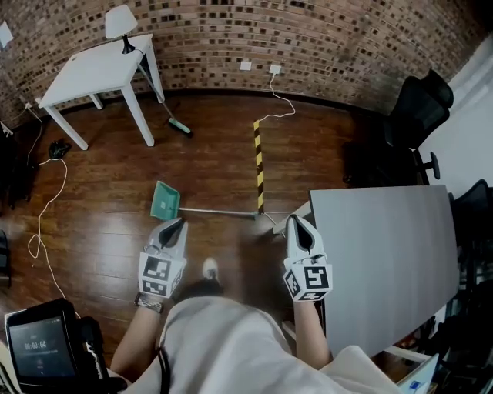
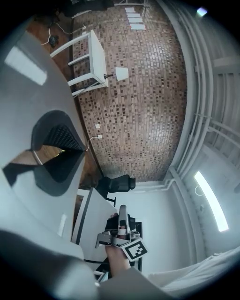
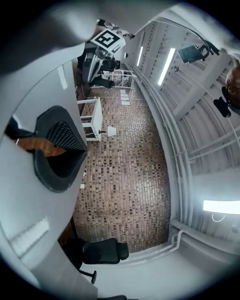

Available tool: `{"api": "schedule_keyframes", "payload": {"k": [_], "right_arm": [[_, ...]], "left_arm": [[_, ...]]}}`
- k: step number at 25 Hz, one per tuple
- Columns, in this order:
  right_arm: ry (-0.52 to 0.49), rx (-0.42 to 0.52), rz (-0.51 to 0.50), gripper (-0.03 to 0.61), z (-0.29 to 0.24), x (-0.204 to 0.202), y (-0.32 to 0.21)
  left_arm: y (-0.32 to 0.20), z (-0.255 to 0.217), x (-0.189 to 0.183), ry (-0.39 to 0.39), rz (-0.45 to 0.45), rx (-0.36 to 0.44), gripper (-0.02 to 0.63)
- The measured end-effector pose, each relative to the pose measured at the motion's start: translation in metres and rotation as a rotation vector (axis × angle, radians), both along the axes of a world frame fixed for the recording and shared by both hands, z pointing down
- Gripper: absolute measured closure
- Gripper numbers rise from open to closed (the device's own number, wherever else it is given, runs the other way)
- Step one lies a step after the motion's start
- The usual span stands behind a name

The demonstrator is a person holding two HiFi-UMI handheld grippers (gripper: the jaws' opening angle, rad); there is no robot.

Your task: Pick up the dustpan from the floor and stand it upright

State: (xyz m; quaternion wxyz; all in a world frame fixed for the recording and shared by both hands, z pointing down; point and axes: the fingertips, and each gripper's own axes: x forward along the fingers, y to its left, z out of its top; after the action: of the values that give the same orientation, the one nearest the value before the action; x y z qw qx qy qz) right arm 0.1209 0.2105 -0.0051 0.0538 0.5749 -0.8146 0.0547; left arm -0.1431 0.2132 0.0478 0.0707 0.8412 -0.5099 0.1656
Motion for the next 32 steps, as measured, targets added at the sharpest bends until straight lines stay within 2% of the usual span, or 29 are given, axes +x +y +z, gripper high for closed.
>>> {"api": "schedule_keyframes", "payload": {"k": [5,8,12,15,18,20,23,27,28,30,32], "right_arm": [[0.003,0.006,0.019,0.565,-0.005,-0.003,-0.062],[-0.031,-0.023,0.031,0.565,0.001,0.006,-0.084],[-0.013,-0.042,0.009,0.565,0.007,0.017,-0.111],[0.011,-0.069,0.01,0.565,0.017,0.026,-0.129],[0.073,-0.107,0.012,0.565,0.037,0.031,-0.148],[0.12,-0.12,0.0,0.565,0.054,0.033,-0.159],[0.189,-0.164,-0.041,0.558,0.09,0.034,-0.171],[0.197,-0.248,-0.056,0.526,0.172,0.045,-0.182],[0.208,-0.266,-0.056,0.512,0.196,0.048,-0.185],[0.238,-0.295,-0.068,0.481,0.246,0.048,-0.193],[0.276,-0.324,-0.101,0.446,0.302,0.041,-0.196]], "left_arm": [[-0.062,-0.01,-0.009,0.037,-0.003,0.009,0.612],[-0.083,-0.008,-0.006,0.074,-0.024,-0.007,0.612],[-0.104,0.006,0.005,0.091,-0.056,-0.046,0.612],[-0.117,0.021,0.006,0.119,-0.087,-0.103,0.612],[-0.13,0.056,0.0,0.078,-0.134,-0.21,0.612],[-0.138,0.076,0.0,0.102,-0.145,-0.259,0.612],[-0.155,0.101,0.002,0.207,-0.162,-0.278,0.599],[-0.193,0.152,0.001,0.2,-0.172,-0.241,0.564],[-0.203,0.171,0.003,0.219,-0.17,-0.248,0.552],[-0.222,0.22,0.005,0.3,-0.178,-0.299,0.53],[-0.229,0.285,0.005,0.383,-0.201,-0.39,0.464]]}}
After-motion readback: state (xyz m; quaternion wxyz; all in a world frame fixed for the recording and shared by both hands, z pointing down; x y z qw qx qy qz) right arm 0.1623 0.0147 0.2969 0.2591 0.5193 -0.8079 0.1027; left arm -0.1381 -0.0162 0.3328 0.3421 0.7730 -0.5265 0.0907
